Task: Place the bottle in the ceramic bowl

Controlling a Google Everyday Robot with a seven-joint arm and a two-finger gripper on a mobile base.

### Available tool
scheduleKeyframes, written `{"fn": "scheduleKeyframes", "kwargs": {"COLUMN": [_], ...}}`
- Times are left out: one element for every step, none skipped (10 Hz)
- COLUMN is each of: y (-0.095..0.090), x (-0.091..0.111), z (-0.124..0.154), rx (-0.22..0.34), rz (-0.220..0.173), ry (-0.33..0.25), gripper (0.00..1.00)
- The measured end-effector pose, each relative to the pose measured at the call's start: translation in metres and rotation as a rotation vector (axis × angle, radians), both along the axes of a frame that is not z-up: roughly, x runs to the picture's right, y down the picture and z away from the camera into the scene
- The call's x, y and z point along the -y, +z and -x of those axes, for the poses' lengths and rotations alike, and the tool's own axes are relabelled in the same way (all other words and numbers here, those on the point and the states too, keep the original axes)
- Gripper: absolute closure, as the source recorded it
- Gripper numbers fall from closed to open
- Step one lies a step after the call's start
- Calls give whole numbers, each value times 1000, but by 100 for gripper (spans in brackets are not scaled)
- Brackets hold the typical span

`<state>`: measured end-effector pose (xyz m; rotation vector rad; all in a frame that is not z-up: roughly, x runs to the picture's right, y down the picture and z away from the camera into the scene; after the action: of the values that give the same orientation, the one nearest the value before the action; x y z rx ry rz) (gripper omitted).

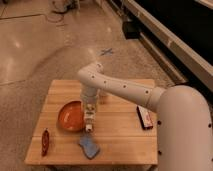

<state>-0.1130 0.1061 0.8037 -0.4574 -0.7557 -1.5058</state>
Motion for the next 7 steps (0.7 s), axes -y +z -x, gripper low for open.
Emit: {"fn": "scheduleKeyframes", "kwargs": {"y": [-5,-10,-11,-12,-12,-12,-11], "x": [1,1,0,-1,-2,-3,-3], "z": [13,28,38,44,50,53,52], "rx": [31,69,95,112,133,144,143], "rz": [-4,-9,-12,-13,-12,-11,-11], "ry": [-10,-27,-39,-46,-53,-54,-53], "gripper": [40,28,22,20,20,20,20]}}
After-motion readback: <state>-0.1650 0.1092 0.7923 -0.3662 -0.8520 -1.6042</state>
